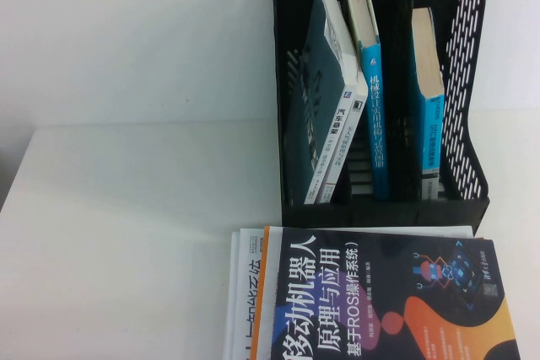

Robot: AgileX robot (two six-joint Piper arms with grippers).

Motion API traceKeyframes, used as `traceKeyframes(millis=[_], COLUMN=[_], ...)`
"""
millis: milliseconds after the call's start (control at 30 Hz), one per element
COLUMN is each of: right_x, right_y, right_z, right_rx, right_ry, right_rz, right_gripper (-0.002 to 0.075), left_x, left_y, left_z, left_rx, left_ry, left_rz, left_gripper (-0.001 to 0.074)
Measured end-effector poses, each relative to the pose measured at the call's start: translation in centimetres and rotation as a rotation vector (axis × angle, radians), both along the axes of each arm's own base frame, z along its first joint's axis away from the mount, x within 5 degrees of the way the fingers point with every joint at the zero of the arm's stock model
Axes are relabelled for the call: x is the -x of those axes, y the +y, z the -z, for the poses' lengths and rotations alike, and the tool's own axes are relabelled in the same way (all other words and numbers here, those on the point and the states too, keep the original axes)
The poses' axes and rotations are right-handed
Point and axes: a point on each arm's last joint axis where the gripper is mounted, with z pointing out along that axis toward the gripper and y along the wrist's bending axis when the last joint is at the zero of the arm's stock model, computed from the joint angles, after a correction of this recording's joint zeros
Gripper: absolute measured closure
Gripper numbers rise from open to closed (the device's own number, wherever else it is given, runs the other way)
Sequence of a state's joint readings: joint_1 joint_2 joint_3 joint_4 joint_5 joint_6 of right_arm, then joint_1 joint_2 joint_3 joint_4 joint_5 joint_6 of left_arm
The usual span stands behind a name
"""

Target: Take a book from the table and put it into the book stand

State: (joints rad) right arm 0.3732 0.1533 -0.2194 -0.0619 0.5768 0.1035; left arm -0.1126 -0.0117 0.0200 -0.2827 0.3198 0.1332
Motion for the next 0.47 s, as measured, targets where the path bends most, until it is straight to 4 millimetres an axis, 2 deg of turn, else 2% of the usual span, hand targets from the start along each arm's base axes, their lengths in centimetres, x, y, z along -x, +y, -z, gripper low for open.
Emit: traceKeyframes(millis=[467], right_x=[0.02], right_y=[-0.01], right_z=[-0.01], right_rx=[-0.001], right_ry=[-0.002], right_rz=[0.000], right_gripper=[0.0728], left_x=[0.00], left_y=[0.06], left_z=[-0.01], left_rx=[-0.028], left_ry=[-0.003], left_rz=[0.004], left_gripper=[0.0735])
